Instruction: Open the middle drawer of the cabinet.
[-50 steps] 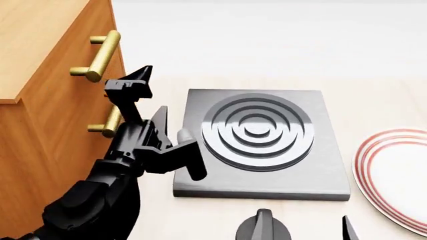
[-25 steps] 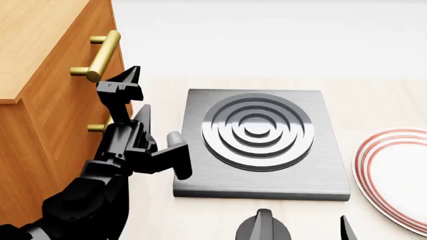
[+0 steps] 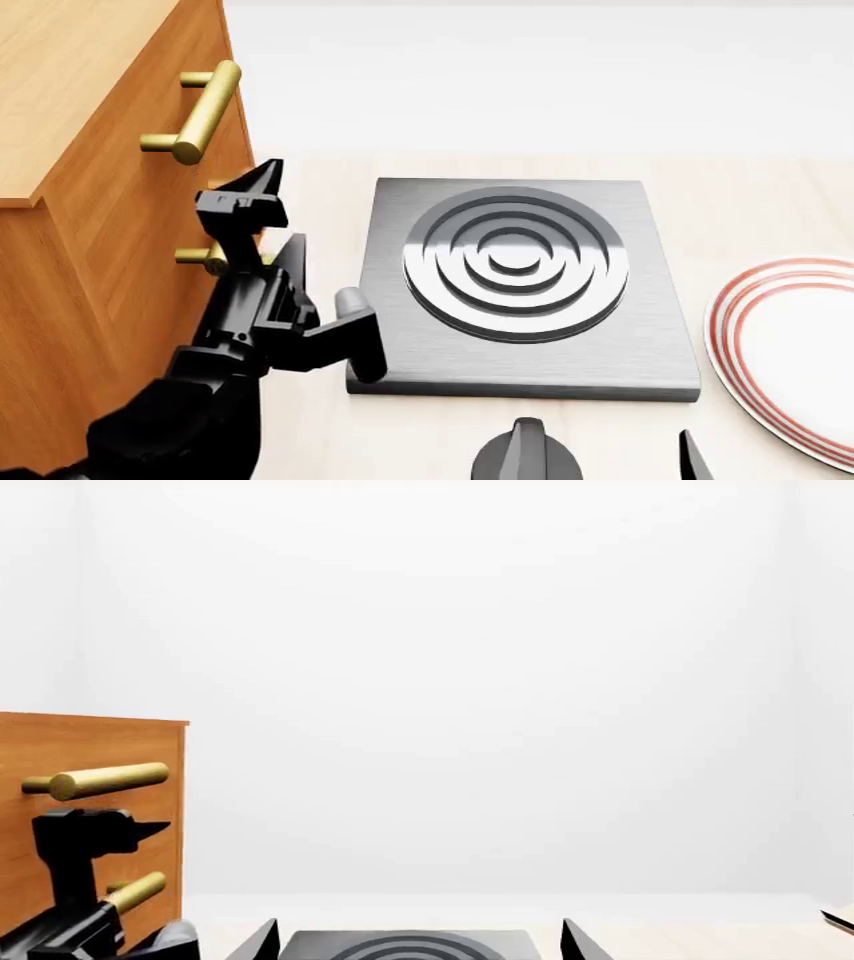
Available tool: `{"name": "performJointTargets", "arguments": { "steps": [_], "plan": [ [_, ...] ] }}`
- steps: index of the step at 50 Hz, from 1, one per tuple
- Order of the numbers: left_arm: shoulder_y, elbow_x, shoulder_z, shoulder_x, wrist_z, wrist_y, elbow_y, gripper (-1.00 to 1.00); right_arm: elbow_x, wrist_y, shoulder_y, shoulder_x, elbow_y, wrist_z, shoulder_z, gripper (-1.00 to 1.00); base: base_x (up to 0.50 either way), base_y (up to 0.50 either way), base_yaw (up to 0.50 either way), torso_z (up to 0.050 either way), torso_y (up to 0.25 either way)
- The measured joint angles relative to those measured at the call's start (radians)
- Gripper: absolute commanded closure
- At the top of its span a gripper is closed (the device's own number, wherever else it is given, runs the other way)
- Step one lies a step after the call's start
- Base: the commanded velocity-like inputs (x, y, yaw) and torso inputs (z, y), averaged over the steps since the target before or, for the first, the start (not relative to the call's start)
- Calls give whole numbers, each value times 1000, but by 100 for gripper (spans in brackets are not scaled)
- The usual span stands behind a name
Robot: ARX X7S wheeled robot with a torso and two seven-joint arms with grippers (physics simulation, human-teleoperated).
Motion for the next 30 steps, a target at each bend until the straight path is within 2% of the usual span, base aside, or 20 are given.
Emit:
{"name": "performJointTargets", "arguments": {
  "steps": [30],
  "plan": [
    [45,-32,-1,0,59,27,-21,-100,8,-6,3,13,5,14,-8,-100,0,0,0,0,0]
  ]
}}
